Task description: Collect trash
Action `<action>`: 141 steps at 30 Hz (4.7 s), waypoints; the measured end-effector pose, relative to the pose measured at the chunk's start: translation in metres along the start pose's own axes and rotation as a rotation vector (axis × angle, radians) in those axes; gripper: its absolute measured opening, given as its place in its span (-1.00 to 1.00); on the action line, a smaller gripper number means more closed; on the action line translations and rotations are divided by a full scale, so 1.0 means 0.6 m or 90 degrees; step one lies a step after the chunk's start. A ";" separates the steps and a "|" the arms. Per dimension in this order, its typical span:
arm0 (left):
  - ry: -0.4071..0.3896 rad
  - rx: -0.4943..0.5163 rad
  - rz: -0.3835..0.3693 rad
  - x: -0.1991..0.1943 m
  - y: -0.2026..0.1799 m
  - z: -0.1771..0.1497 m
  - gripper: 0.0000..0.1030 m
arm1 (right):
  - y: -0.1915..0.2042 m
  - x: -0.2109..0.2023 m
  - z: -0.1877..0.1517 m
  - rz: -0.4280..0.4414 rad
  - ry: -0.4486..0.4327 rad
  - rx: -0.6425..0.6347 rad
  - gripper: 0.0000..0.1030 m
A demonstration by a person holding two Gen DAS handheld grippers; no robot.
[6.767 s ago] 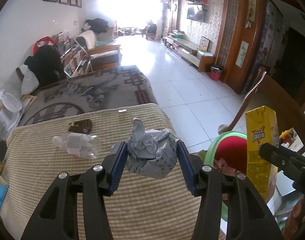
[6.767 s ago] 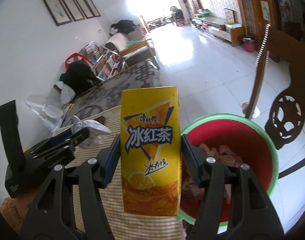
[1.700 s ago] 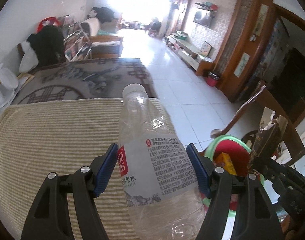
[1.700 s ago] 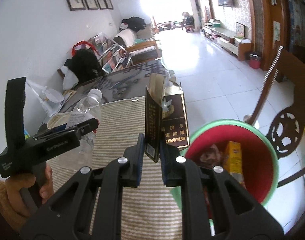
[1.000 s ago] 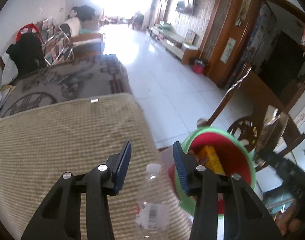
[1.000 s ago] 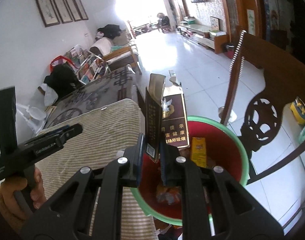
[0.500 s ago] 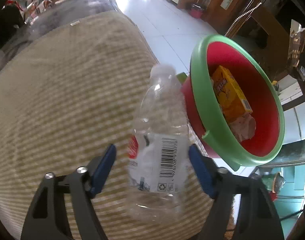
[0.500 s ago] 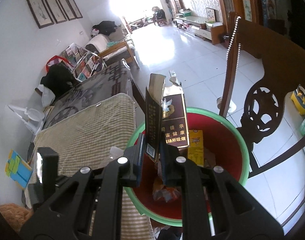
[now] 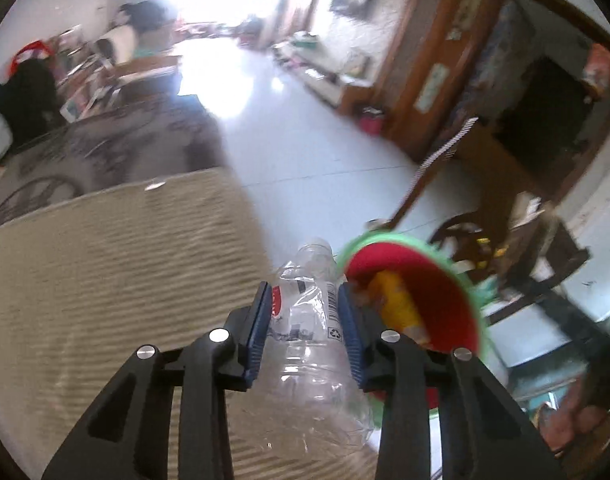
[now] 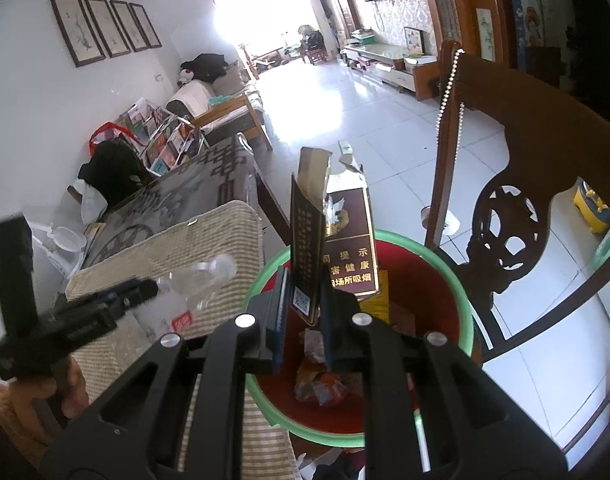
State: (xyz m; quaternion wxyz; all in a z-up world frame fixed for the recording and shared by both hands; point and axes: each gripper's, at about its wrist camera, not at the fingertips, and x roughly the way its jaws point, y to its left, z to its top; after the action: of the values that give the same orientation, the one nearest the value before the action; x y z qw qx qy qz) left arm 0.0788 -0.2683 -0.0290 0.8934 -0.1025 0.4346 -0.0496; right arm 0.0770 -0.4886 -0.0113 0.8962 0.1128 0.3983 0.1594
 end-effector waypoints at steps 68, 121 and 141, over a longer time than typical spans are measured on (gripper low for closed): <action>-0.333 0.046 0.175 -0.397 0.378 0.062 0.85 | 0.549 -0.046 -0.072 -0.083 -0.286 -0.029 0.93; -0.291 0.014 0.136 -0.367 0.416 0.048 0.85 | 0.578 -0.032 -0.086 -0.121 -0.282 -0.040 0.93; -0.285 0.021 0.140 -0.358 0.419 0.050 0.85 | 0.562 -0.024 -0.087 -0.118 -0.275 -0.041 0.93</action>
State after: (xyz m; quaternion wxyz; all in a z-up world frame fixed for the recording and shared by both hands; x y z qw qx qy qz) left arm -0.0302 0.0187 0.0967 0.9689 -0.0481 0.2338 0.0647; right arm -0.0373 -0.1788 0.0754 0.9745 0.0787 0.2010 0.0615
